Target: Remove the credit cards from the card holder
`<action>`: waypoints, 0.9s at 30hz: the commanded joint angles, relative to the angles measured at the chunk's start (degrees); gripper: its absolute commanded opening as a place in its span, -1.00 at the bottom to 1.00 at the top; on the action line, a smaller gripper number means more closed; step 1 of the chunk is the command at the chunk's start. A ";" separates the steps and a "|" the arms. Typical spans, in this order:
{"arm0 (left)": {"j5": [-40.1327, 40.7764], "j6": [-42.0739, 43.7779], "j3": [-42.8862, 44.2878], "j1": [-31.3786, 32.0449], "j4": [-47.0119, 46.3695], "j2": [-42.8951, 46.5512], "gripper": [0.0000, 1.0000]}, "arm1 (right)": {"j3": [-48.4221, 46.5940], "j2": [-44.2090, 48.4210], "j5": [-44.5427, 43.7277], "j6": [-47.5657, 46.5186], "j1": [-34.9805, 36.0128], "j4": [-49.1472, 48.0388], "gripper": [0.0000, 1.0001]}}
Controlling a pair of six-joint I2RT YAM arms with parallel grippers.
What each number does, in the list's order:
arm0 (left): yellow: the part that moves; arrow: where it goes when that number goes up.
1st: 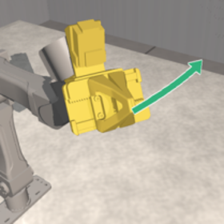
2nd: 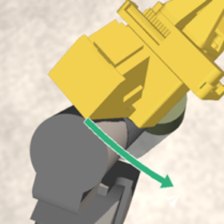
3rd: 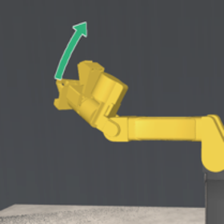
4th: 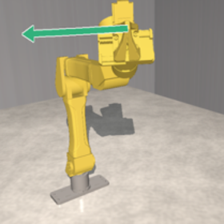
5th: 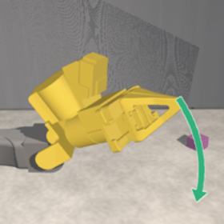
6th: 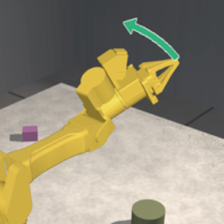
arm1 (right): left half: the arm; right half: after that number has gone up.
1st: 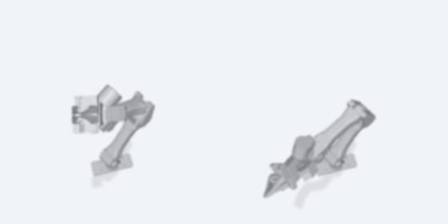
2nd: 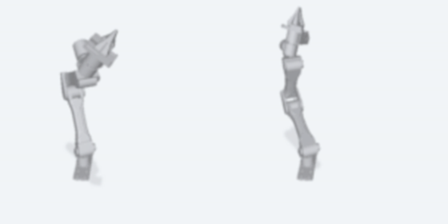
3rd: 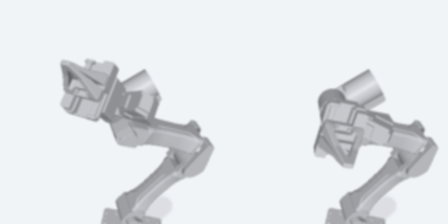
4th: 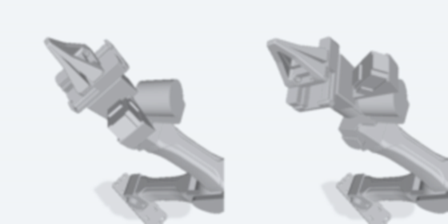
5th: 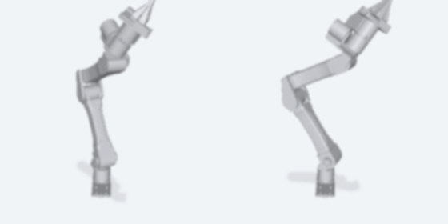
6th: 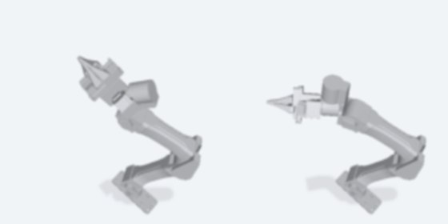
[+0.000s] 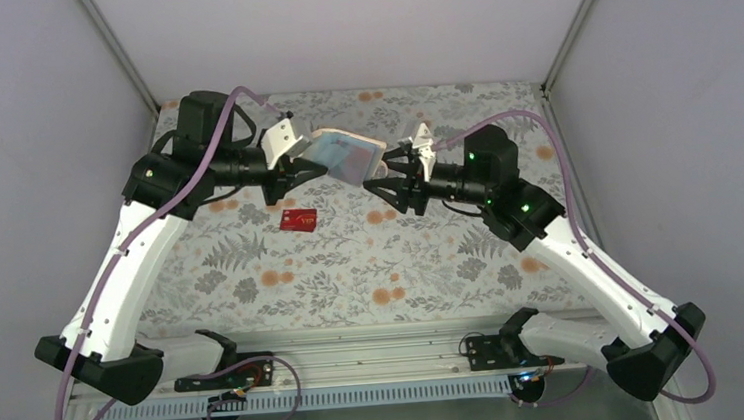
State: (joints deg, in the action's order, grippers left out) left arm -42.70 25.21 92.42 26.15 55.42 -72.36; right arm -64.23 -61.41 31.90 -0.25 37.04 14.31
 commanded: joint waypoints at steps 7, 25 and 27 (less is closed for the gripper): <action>-2.99 1.24 1.39 -0.20 0.27 0.45 -0.95 | -0.45 0.51 -0.30 -1.31 -0.82 0.42 0.24; -3.29 1.28 1.03 -0.16 0.36 0.39 -0.95 | -2.16 -0.59 1.44 -1.89 -1.74 0.83 0.42; -3.28 1.01 0.68 -0.14 0.02 0.26 -0.95 | -2.17 -1.05 3.91 -1.56 -1.81 -0.05 0.49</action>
State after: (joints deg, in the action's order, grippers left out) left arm -44.21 26.35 92.42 26.11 56.27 -72.36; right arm -64.64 -61.60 31.33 -1.80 35.57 15.90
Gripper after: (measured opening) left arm 0.051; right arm 0.720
